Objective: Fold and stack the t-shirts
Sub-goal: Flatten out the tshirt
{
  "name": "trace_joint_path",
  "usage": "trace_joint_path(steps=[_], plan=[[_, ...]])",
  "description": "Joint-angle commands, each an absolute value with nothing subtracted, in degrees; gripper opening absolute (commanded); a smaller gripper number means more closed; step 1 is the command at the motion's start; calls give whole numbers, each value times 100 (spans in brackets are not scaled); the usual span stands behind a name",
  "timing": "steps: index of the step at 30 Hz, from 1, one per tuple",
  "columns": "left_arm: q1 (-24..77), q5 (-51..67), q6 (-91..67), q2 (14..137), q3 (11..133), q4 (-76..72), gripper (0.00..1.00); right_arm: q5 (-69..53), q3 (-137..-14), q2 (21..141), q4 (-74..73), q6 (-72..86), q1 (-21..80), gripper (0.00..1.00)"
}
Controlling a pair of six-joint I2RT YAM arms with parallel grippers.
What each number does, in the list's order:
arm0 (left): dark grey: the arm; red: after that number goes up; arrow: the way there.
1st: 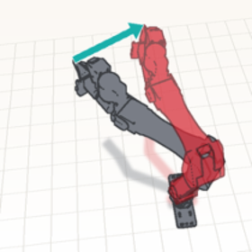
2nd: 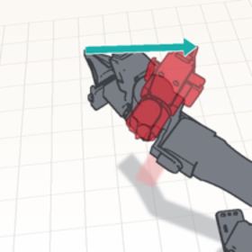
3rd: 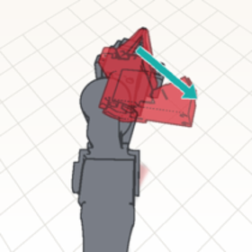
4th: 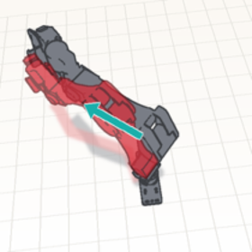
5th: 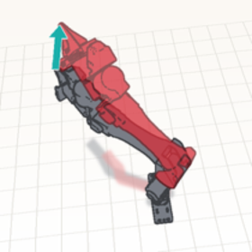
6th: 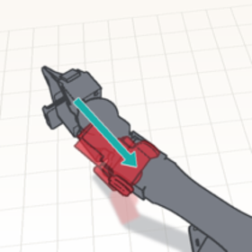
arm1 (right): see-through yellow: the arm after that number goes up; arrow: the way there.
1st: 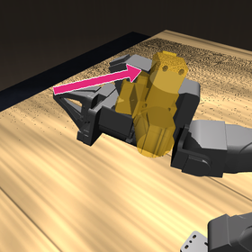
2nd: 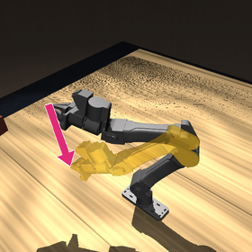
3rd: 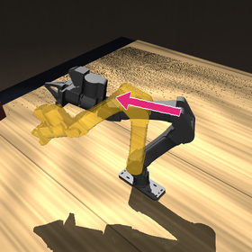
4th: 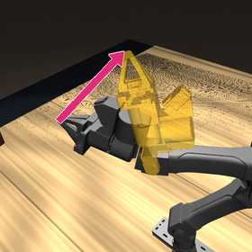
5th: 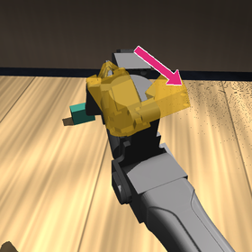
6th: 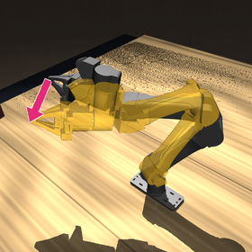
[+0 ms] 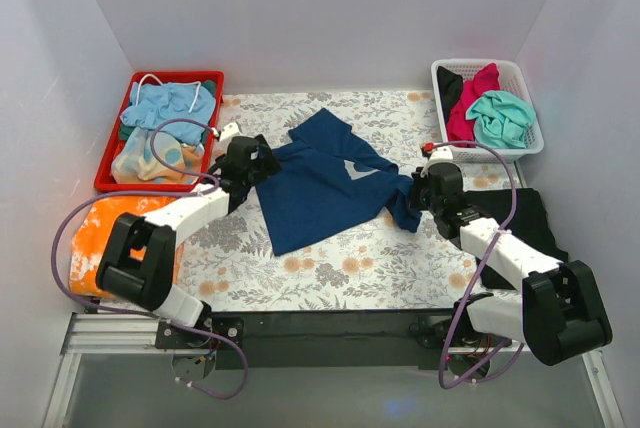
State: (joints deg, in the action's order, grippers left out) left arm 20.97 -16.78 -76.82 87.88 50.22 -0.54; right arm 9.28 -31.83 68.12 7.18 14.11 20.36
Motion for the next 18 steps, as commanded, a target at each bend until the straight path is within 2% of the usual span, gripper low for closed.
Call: trace_joint_path(steps=[1, 5, 8, 9, 11, 13, 18], plan=[[2539, -1908, -7795, 7965, 4510, 579, 82, 1028, -3094, 6978, 1037, 1512, 2197, 1], [2873, -1627, -8296, 7358, 3991, 975, 84, 1055, -3050, 7040, 1081, 1564, 2276, 1], [3190, -1678, -8683, 6848, 3613, 1264, 69, 1098, -3041, 7110, 1090, 1599, 2347, 1], [3286, -1687, -8753, 6742, 3560, 1361, 61, 1099, -3041, 7110, 1090, 1600, 2373, 1], [3375, -1591, -8877, 6479, 3394, 1537, 54, 1134, -3032, 7119, 1099, 1608, 2382, 1], [3541, -1442, -8990, 6399, 3340, 1625, 51, 1169, -3015, 7145, 1107, 1635, 2399, 1], [4050, -1511, -9377, 6573, 3314, 2144, 52, 1187, -2953, 7146, 1116, 1688, 2408, 1]])
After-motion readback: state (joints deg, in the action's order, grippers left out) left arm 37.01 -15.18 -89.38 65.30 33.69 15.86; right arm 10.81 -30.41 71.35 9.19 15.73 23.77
